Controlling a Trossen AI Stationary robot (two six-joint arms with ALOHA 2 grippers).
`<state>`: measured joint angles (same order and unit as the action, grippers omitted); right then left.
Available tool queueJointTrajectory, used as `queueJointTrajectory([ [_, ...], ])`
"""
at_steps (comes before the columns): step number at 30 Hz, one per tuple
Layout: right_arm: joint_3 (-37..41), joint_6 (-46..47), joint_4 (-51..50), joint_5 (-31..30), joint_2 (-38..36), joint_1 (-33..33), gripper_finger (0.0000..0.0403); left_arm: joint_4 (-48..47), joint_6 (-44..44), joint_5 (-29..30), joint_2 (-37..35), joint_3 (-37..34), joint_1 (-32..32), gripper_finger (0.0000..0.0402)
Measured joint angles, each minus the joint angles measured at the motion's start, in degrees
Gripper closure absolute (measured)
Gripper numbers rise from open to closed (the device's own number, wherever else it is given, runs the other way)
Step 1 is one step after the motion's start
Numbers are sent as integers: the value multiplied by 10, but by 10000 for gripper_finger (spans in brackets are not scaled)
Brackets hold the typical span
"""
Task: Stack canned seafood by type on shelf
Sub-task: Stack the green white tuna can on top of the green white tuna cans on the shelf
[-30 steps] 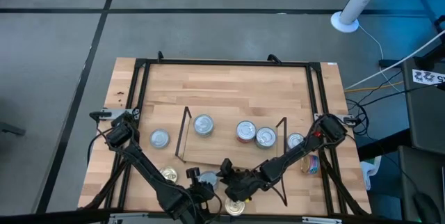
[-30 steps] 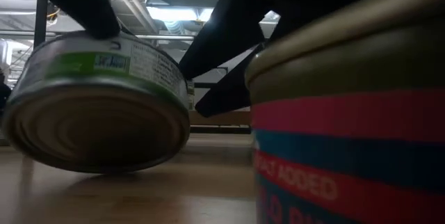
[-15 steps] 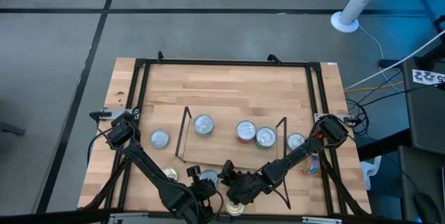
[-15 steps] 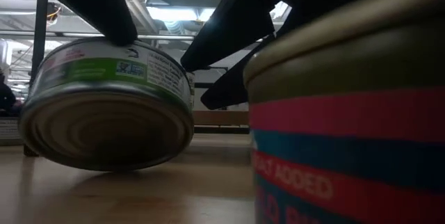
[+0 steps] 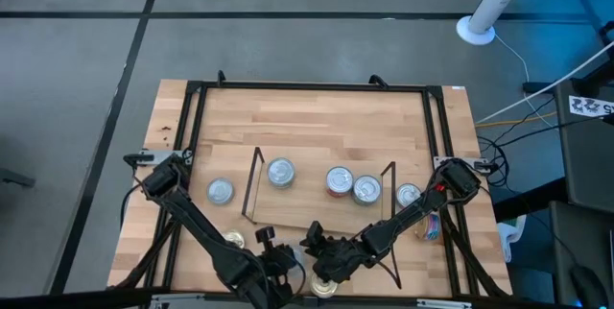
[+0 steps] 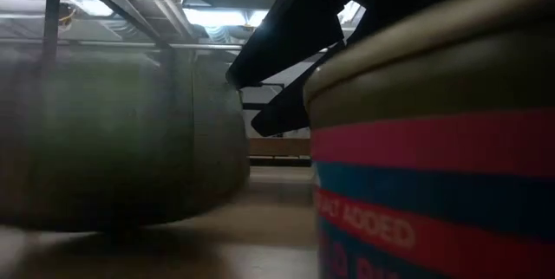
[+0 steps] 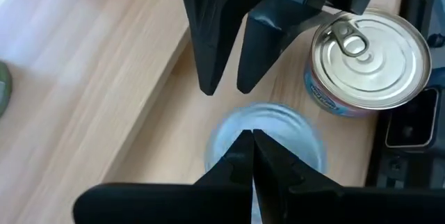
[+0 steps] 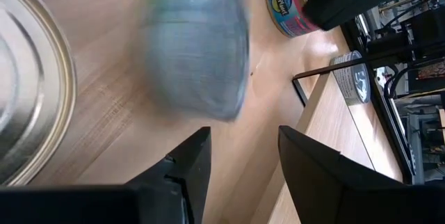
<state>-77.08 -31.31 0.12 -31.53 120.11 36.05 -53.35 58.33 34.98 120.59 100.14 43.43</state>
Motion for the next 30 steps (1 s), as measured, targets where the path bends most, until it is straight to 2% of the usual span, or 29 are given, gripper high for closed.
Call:
queueJointTrajectory([
  [10,0,0,-1,0,0,0,235,-2,-26,-8,-6,0,-10,401],
  [14,0,0,-2,0,0,0,235,43,-66,-78,-9,0,-3,401],
  [18,0,0,-2,10,0,-1,235,73,-64,-124,-7,-6,6,393],
  [25,0,0,-2,11,0,-1,235,94,-69,-149,-5,-30,4,334],
  [30,0,0,-2,11,0,-1,235,94,-175,-150,-5,-31,5,291],
])
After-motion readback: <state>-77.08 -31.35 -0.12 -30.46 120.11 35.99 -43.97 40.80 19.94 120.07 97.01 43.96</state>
